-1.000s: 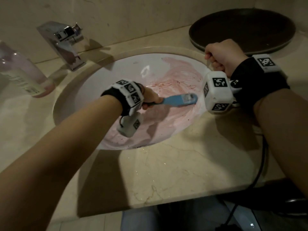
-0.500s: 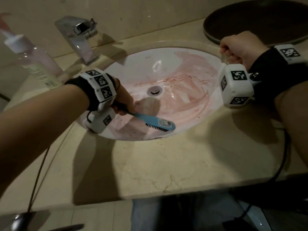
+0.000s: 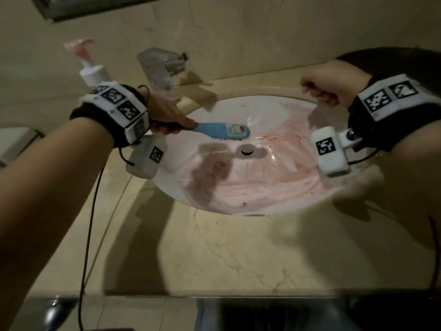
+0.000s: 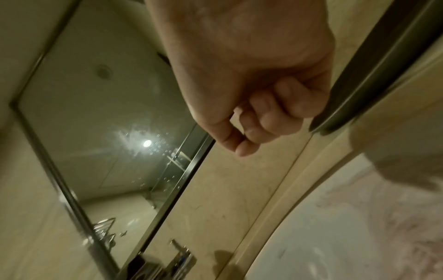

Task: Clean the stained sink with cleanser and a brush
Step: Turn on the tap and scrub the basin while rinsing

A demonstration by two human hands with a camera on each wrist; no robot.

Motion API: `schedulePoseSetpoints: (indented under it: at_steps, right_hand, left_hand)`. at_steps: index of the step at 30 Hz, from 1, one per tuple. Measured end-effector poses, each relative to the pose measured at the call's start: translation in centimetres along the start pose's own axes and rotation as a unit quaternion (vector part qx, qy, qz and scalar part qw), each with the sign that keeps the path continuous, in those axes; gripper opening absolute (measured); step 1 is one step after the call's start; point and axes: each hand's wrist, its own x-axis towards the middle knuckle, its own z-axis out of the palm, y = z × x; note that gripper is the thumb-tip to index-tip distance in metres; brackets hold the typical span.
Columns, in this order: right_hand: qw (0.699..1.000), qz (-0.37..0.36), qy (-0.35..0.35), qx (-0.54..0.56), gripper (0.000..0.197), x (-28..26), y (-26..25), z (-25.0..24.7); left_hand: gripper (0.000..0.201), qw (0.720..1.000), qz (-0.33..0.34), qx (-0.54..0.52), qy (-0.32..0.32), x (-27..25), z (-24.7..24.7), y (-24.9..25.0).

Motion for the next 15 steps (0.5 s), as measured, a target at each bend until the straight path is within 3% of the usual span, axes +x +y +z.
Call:
schedulePoseSetpoints:
  at_steps: [4, 7, 11, 15]
  right_hand:
    - [0.997, -0.017, -0.044, -0.066, 0.029, 0.7, -3.0, 3.2]
    - [0.986, -0.063, -0.04, -0.148, 0.027, 1.3, -4.8, 5.5]
    - [0.95, -0.156, -0.008, -0.269, 0.021, 3.2, -7.4, 8.2]
    - [0.941, -0.194, 0.028, -0.274, 0.029, 5.2, -10.1, 10.4]
  left_hand:
    - [0.046, 0.987, 0.039, -0.137, 0.078, -0.2, -1.3, -3.5]
    - [0.048, 0.965, 0.053, -0.251, 0.061, 0.3, -1.6, -6.4]
    - [0.047, 0.902, 0.129, -0.409, 0.053, 1.3, -0.4, -9.1]
    - [0.049, 0.826, 0.175, -0.535, 0.013, 2.8, 1.2, -10.1]
